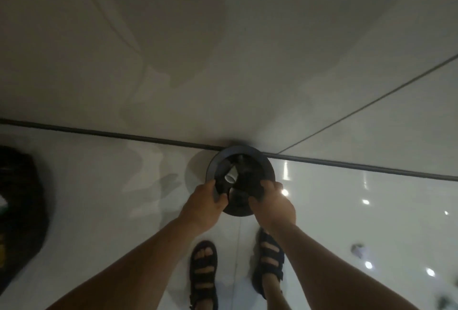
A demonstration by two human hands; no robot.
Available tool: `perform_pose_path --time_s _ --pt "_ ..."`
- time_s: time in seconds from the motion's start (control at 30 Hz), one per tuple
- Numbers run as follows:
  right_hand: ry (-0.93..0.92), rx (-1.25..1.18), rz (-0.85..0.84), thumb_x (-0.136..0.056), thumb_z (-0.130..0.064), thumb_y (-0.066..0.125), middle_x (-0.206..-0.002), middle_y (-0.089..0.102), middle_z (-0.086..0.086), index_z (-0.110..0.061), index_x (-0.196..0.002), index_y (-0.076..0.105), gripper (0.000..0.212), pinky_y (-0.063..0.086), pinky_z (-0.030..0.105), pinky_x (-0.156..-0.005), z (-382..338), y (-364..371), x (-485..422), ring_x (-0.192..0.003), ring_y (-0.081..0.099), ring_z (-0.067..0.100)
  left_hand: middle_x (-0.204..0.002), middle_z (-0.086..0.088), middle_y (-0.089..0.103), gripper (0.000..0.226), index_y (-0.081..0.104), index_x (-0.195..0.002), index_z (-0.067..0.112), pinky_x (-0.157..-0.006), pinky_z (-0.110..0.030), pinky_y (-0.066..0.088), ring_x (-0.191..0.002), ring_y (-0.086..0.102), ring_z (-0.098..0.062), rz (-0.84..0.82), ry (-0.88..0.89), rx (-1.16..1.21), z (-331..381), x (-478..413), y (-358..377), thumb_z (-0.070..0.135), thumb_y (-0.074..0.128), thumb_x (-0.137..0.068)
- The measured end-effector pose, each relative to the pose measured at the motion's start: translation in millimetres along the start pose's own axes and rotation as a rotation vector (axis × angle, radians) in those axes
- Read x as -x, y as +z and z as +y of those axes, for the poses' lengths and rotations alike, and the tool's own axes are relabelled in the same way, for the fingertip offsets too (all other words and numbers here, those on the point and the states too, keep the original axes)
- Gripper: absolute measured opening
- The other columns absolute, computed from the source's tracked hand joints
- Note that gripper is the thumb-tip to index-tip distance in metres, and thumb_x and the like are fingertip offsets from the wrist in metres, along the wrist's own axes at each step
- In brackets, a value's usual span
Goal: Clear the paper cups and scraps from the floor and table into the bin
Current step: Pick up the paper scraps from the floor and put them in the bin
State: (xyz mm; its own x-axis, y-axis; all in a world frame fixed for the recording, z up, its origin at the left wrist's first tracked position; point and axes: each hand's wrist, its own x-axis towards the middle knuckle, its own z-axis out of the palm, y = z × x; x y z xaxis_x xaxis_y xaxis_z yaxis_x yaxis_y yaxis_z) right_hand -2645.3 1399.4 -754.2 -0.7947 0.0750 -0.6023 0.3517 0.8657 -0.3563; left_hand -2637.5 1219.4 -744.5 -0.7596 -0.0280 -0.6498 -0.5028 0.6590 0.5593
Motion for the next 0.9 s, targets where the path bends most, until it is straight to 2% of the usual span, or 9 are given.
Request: perform_pose_path --time_s 0.07,0.13,0.2,0.3,0.47,0.63,0.9 --pt "0.037 -0.037 0.041 -0.091 -0.042 0.057 -0.135 0.047 -0.001 -0.028 -0.137 0.040 0.051 0.052 0.029 -0.082 2 -11 21 -0.107 0.060 0.020 -0.123 -0.002 0.052 0.044 0.043 -0.133 0.019 -0.074 -0.015 0.033 -0.088 0.044 -0.002 -0.034 0.047 -0.071 27 9 -23 0.039 0.051 -0.094" --pt "0.076 -0.071 0.093 -0.089 -0.049 0.058 -0.141 0.044 -0.003 -0.031 -0.139 0.038 0.056 0.051 0.029 -0.083 5 -25 42 -0.112 0.058 0.020 -0.138 -0.005 0.046 0.055 0.034 -0.143 0.021 -0.085 -0.023 0.035 -0.112 0.049 -0.015 -0.054 0.091 -0.151 61 16 -42 0.041 0.050 -0.094" --pt "0.112 -0.097 0.134 -0.088 -0.056 0.057 -0.148 0.037 -0.005 -0.034 -0.142 0.034 0.063 0.051 0.029 -0.086 11 -41 64 -0.118 0.056 0.019 -0.144 -0.005 0.041 0.059 0.032 -0.145 0.020 -0.095 -0.027 0.036 -0.126 0.044 -0.022 -0.049 0.170 -0.228 94 25 -49 0.039 0.052 -0.093" --pt "0.168 -0.137 0.186 -0.087 -0.059 0.054 -0.154 0.029 -0.006 -0.035 -0.146 0.029 0.069 0.051 0.034 -0.092 28 -62 97 -0.126 0.051 0.019 -0.145 -0.005 0.040 0.059 0.034 -0.144 0.020 -0.104 -0.036 0.039 -0.128 0.042 -0.023 -0.073 0.265 -0.355 136 47 -38 0.039 0.052 -0.091" --pt "0.282 -0.240 0.301 -0.087 -0.055 0.053 -0.155 0.026 -0.005 -0.033 -0.147 0.028 0.069 0.047 0.034 -0.094 93 -90 155 -0.133 0.040 0.018 -0.151 -0.004 0.032 0.064 0.027 -0.148 0.021 -0.111 -0.043 0.033 -0.137 0.032 -0.025 -0.247 0.342 -0.526 183 89 32 0.043 0.050 -0.092" --pt "0.435 -0.337 0.374 -0.088 -0.051 0.054 -0.156 0.023 -0.004 -0.032 -0.148 0.028 0.068 0.045 0.035 -0.093 196 -103 209 -0.137 0.034 0.019 -0.152 -0.002 0.029 0.066 0.025 -0.149 0.024 -0.106 -0.035 0.033 -0.136 0.032 -0.021 -0.362 0.450 -0.631 227 129 131 0.046 0.049 -0.092" --pt "0.604 -0.457 0.422 -0.088 -0.050 0.053 -0.157 0.018 -0.004 -0.031 -0.149 0.025 0.069 0.046 0.034 -0.093 351 -95 296 -0.140 0.028 0.018 -0.154 0.000 0.026 0.065 0.023 -0.149 0.024 -0.111 -0.036 0.029 -0.139 0.027 -0.020 -0.500 0.559 -0.795 282 204 296 0.046 0.046 -0.092"
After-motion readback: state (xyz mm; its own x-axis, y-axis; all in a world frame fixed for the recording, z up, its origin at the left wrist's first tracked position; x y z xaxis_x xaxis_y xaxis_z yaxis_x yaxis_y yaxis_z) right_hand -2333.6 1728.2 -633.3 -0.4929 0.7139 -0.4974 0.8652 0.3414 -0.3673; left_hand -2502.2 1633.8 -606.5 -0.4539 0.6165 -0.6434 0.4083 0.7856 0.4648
